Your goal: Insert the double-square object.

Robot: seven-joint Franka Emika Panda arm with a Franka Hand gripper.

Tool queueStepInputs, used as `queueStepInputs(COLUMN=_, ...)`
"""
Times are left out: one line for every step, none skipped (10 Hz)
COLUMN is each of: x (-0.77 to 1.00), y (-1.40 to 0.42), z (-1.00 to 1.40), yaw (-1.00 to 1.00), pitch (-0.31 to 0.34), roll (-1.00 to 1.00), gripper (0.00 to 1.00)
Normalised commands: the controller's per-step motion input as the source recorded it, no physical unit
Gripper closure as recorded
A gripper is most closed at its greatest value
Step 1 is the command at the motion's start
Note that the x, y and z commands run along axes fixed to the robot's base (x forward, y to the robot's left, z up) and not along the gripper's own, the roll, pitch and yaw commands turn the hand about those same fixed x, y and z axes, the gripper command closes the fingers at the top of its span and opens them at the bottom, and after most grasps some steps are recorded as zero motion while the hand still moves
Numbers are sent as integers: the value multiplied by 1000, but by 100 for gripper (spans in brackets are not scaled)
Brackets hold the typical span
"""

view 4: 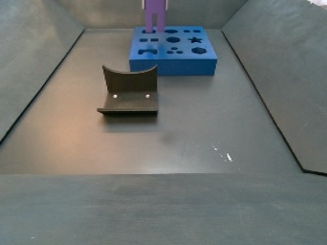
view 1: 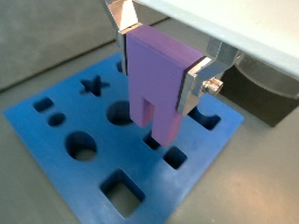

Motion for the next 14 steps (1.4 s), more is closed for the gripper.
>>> queueStepInputs(x=554, y=0, z=-243, yaw=0, pitch=0, roll=207, gripper=100)
queueStepInputs(x=406, y=0, z=-211, yaw=0, pitch=19, roll=111, gripper=100)
queueStepInputs(x=286, y=0, z=-146, yaw=40, pitch=39, roll=106, gripper=100)
queueStepInputs(x=23, y=0, z=-183, yaw=120, pitch=0, roll=14, gripper=100)
queueStepInputs(x=-80, y=0, z=-286, yaw=160, pitch=-13, roll=-36, gripper=100)
queueStepInputs(x=-151, y=0, z=-346, yaw=266, pitch=-27, roll=-19, gripper=100)
queueStepInputs(x=-214, y=0, z=-283, yaw=251, pitch=-19, roll=-53, gripper=100)
queueStepInputs(x=-57, y=43, z=-326, yaw=209, pitch=0, roll=0, gripper=100)
queueStepInputs(x=0, y=43, z=-457, yaw=0, pitch=0, roll=0, gripper=100)
queueStepInputs(x=303, y=0, z=-686, yaw=-163, pitch=39, roll=0, gripper=100)
queueStepInputs(x=229, y=0, z=-729, yaw=-274, pitch=3, roll=0, gripper=100)
queueStepInputs(x=169, y=9, z=-200, yaw=-94, pitch=-19, roll=-110, gripper=100)
queueStepInputs(x=0, y=17, z=0, yaw=0, pitch=0, roll=-17, gripper=100)
queueStepInputs(x=0, y=0, z=0, yaw=0, pitch=0, roll=9, gripper=100)
